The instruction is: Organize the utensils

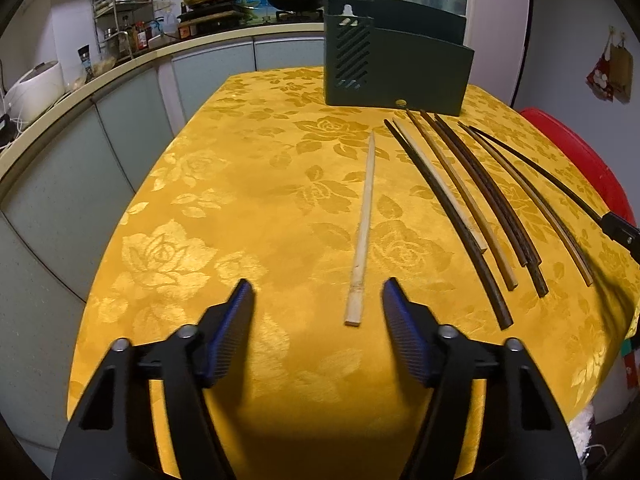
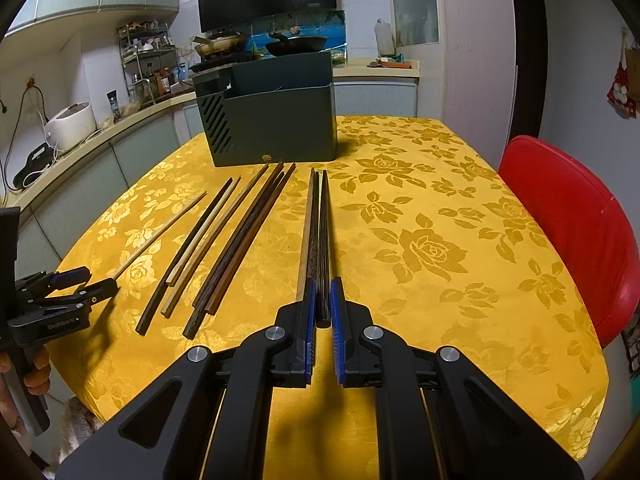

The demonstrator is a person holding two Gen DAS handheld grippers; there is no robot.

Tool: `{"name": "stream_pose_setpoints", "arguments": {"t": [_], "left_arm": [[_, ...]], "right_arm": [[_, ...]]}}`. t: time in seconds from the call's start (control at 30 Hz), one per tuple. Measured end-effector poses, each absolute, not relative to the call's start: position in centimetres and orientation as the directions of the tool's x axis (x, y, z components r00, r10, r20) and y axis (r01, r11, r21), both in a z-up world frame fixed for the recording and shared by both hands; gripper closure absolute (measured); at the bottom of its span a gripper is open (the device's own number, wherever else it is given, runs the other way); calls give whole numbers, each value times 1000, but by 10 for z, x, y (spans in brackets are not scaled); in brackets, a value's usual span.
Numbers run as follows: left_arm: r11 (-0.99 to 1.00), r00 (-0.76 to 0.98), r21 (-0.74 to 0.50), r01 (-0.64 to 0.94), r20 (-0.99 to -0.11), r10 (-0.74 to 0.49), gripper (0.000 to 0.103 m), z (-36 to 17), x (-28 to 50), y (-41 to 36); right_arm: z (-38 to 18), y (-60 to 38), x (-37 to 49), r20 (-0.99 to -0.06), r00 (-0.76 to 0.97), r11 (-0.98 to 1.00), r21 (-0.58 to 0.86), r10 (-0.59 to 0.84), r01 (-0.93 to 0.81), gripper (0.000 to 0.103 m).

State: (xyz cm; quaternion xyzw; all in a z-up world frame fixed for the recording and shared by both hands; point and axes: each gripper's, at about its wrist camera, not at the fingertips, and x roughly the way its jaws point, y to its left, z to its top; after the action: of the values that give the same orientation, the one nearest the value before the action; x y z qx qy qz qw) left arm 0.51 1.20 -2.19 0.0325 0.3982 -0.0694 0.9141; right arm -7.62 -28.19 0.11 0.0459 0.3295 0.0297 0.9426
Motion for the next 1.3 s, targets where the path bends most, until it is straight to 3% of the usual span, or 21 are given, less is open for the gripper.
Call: {"name": "stream_pose_setpoints", "arguments": {"t": [0.17,0.23,0.53,1.17,1.27,1.3], "left_arm": [[986,683,14,164,-723,-104,51,-22,1,11],[982,684,16,186,-720,-118,61,-22,-1,7],[973,678,14,230,-720,-150,82,-22,-5,1],[976,686,7,218,-712,-148,81,-22,-2,-3],[976,680,-20,216,-714,-165,72,-21,1,-4],[974,676,-34,222,-715,-179,63,-21,1,-5]], "right_arm": [[2,-284,-76,-617,783,994,106,84,-24,96],[2,-284,-76,-617,783,994,107,85,-23,96],[1,-283,-76,-616,783,994,106,84,-23,96],[-10,-280,-73,-635,768,994,103,85,-24,96],[-15,-280,-71,-646,758,994,106,87,-24,96],[-16,-280,-70,-649,755,994,106,87,-24,96]]}}
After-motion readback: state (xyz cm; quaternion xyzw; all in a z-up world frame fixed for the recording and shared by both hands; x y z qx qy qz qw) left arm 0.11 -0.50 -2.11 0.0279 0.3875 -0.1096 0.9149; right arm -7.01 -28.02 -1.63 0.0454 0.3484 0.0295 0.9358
